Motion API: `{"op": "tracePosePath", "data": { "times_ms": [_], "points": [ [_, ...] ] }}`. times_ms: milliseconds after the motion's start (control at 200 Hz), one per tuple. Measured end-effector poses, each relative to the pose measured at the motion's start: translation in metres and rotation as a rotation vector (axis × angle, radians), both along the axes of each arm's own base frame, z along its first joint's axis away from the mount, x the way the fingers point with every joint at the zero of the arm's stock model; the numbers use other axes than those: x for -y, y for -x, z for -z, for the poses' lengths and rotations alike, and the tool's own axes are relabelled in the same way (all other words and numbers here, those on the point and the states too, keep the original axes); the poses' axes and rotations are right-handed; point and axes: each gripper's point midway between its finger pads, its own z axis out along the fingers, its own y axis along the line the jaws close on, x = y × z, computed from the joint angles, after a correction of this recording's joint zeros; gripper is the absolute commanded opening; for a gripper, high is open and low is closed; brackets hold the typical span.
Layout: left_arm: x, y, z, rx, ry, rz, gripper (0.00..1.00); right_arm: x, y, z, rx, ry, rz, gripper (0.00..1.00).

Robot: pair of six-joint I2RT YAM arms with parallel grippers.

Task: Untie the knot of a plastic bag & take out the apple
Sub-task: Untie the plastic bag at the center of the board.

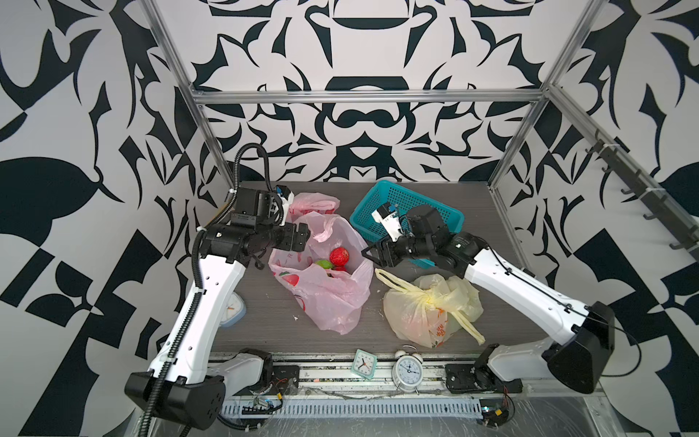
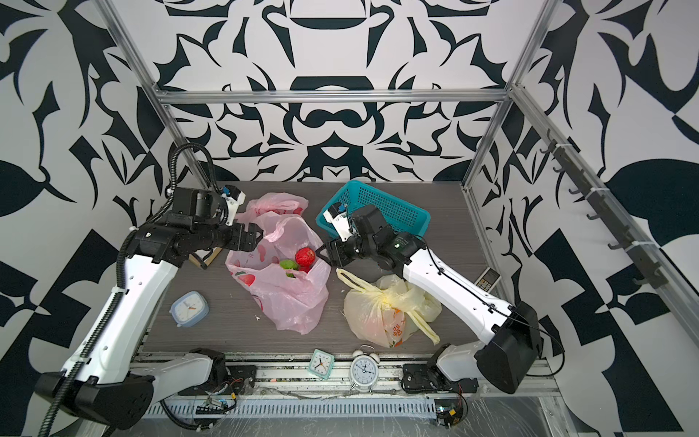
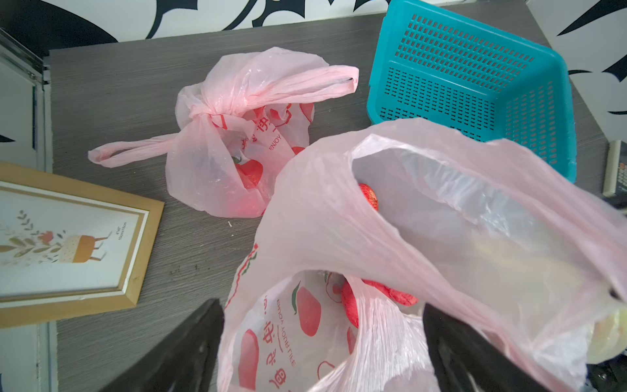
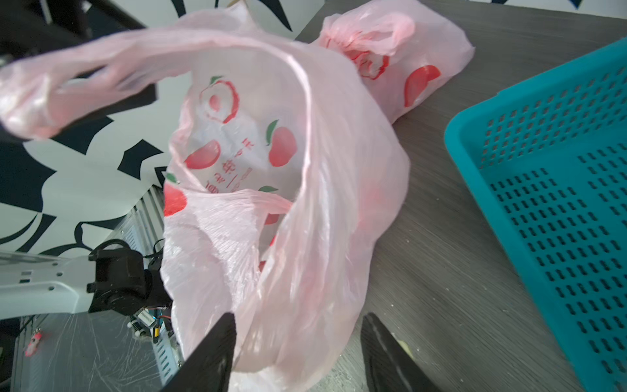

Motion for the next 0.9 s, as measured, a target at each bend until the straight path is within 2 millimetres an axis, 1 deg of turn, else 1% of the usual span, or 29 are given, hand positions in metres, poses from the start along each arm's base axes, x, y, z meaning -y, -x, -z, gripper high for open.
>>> {"op": "tracePosePath", "data": {
  "times_ms": [85,215,340,420,485,610,705,715,745,825,900],
  "points": [
    [0.003,-0.002,-0.001,0.010,0.002,0.019,0.97,0.001,0.002,-0.002,0.018,0.004,0.005,0.89],
    [0.010,-0.003,-0.016,0.051,0.030,0.055,0.97,0.010,-0.001,-0.008,0.051,0.007,0.044,0.91],
    [0.011,-0.003,-0.028,0.090,0.046,0.060,0.95,0.016,-0.006,-0.012,0.077,0.016,0.079,0.93],
    [0.010,0.000,-0.032,0.100,0.056,0.052,0.91,0.018,-0.006,-0.016,0.088,0.013,0.088,0.94],
    [0.010,0.002,-0.035,0.104,0.068,0.044,0.86,0.019,-0.006,-0.018,0.093,0.016,0.089,0.96],
    [0.020,0.015,-0.039,0.106,0.094,0.055,0.86,0.019,-0.008,-0.023,0.125,0.054,0.065,0.97],
    [0.038,0.036,-0.033,0.089,0.097,0.107,0.86,0.018,-0.016,-0.036,0.201,0.102,0.037,0.98],
    [0.040,0.039,-0.032,0.084,0.095,0.112,0.83,0.018,-0.017,-0.038,0.212,0.107,0.033,0.98],
    [0.044,0.045,-0.029,0.072,0.094,0.123,0.81,0.017,-0.021,-0.042,0.239,0.119,0.027,0.97],
    [0.050,0.058,-0.017,0.030,0.094,0.132,0.77,0.015,-0.036,-0.053,0.299,0.148,0.019,0.91],
    [0.049,0.063,-0.004,-0.011,0.088,0.116,0.73,0.010,-0.053,-0.062,0.324,0.148,0.013,0.85]
  ]
}}
